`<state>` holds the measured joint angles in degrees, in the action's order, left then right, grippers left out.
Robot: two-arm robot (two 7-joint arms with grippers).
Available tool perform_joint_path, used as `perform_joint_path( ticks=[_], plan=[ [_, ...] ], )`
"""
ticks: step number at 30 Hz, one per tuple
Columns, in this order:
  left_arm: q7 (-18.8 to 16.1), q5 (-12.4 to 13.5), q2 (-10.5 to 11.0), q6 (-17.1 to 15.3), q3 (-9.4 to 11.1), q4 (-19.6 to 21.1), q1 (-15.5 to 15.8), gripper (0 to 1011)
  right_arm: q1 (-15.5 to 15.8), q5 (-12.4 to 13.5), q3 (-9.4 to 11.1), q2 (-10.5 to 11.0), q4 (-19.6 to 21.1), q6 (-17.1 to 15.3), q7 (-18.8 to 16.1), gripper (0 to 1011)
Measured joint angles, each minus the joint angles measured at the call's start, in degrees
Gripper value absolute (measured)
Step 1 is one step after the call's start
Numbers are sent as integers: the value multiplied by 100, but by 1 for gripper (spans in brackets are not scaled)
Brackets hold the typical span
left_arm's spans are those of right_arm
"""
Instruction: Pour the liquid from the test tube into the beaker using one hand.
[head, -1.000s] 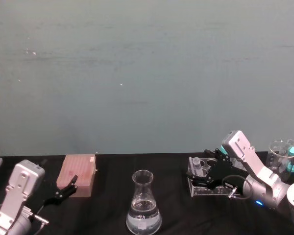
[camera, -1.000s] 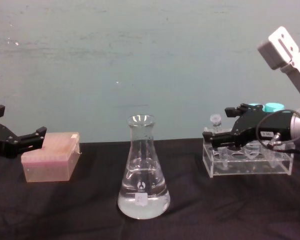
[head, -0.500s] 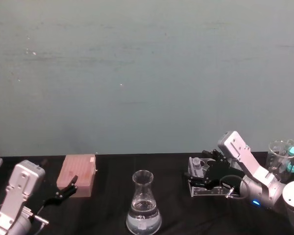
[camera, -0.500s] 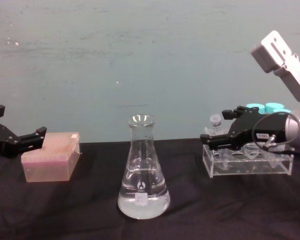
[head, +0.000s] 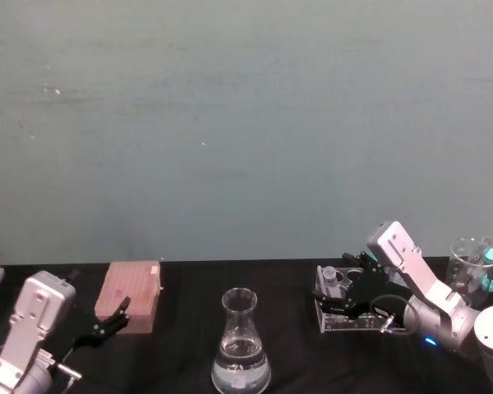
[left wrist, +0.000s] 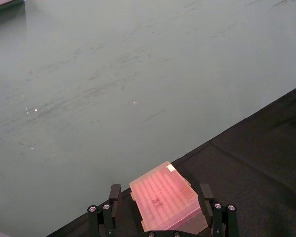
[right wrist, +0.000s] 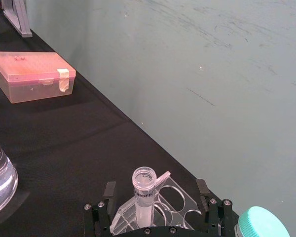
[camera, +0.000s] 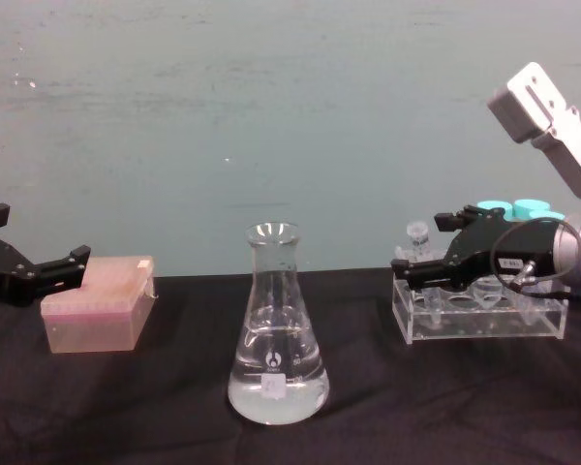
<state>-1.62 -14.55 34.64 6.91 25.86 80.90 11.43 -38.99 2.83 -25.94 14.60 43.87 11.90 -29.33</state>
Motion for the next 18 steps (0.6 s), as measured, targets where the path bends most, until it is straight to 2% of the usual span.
perform_joint_path(
  ticks=[18],
  plan=[
    [0,0,0,0,0,0,0,1000,2,1,-12,7,12,-15,0,1003]
  ],
)
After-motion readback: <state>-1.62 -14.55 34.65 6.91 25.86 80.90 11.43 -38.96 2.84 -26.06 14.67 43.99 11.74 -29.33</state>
